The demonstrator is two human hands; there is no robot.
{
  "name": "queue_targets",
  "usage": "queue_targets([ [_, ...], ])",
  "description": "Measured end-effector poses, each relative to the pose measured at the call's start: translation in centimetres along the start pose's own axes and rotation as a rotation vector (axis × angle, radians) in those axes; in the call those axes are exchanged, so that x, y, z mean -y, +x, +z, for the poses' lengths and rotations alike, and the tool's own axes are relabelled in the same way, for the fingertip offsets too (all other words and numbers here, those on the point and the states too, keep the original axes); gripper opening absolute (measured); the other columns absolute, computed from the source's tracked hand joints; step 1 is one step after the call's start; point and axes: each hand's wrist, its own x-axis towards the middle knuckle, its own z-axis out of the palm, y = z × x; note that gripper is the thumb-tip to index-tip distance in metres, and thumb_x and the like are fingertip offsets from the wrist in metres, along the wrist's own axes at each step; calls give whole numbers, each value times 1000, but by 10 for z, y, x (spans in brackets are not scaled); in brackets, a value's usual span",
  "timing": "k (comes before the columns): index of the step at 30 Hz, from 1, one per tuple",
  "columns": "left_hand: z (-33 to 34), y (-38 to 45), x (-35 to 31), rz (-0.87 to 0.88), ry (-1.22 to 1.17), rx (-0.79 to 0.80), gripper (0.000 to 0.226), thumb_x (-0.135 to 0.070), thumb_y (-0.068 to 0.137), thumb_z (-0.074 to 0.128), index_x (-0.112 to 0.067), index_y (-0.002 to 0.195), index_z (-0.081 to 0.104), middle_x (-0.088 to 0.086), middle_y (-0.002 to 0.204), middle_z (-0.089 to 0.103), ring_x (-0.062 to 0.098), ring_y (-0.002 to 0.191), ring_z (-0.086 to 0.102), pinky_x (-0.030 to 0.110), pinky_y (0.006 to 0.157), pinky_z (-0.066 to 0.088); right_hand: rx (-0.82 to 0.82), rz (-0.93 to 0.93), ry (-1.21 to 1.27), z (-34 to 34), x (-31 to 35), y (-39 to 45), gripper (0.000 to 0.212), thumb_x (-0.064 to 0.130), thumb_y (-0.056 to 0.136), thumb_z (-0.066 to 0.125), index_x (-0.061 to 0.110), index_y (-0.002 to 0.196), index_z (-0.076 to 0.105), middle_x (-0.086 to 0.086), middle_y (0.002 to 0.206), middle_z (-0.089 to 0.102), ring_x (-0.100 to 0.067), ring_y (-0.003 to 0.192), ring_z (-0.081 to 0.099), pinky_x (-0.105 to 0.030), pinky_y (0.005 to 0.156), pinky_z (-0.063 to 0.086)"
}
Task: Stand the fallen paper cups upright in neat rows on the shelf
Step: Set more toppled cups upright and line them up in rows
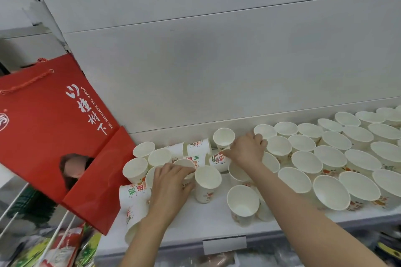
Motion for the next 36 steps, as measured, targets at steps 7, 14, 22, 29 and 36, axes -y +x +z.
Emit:
queue_targets([
  [7, 2, -4, 0, -24, -51, 3, 26, -23, 82, 71, -37, 104, 71, -20, 94, 69, 12, 95, 52, 26, 77, 24, -238, -315, -6, -3, -7, -17, 8, 28, 78, 64, 25, 71, 68, 4, 72, 64, -22, 81, 54, -33, 75, 20],
  [14, -13, -18, 8, -33, -83, -273, 13, -23, 84, 67, -27, 96, 72, -14, 89, 66, 16, 90, 57, 26, 77, 32, -301, -580, 185, 4, -17, -35, 27, 40, 79, 64, 19, 93, 72, 0, 88, 70, -26, 88, 61, -38, 77, 46],
  [22, 3, -108, -33, 107, -258, -558, 12, -15, 86, 63, -8, 88, 72, 0, 90, 65, 18, 92, 55, 29, 85, 46, -208, -976, -3, 30, -11, -68, 34, 48, 82, 48, 30, 103, 68, 12, 102, 69, -18, 106, 59, -34, 89, 42],
  [29, 27, -95, -54, 194, -180, -349, 8, -15, 92, 62, -16, 99, 65, -3, 97, 62, 18, 94, 54, 32, 78, 47, -176, -923, -50, 28, -10, -56, 32, 38, 82, 44, 25, 68, 69, 11, 78, 69, -20, 95, 63, -34, 84, 35],
  [36, 17, -115, -51, 138, -188, -360, 33, -33, 93, 63, -20, 123, 65, 0, 131, 59, 18, 125, 49, 30, 105, 38, -152, -820, 341, 5, -13, -56, 40, 3, 71, 63, 17, 107, 71, -1, 106, 71, -27, 100, 63, -37, 85, 48],
])
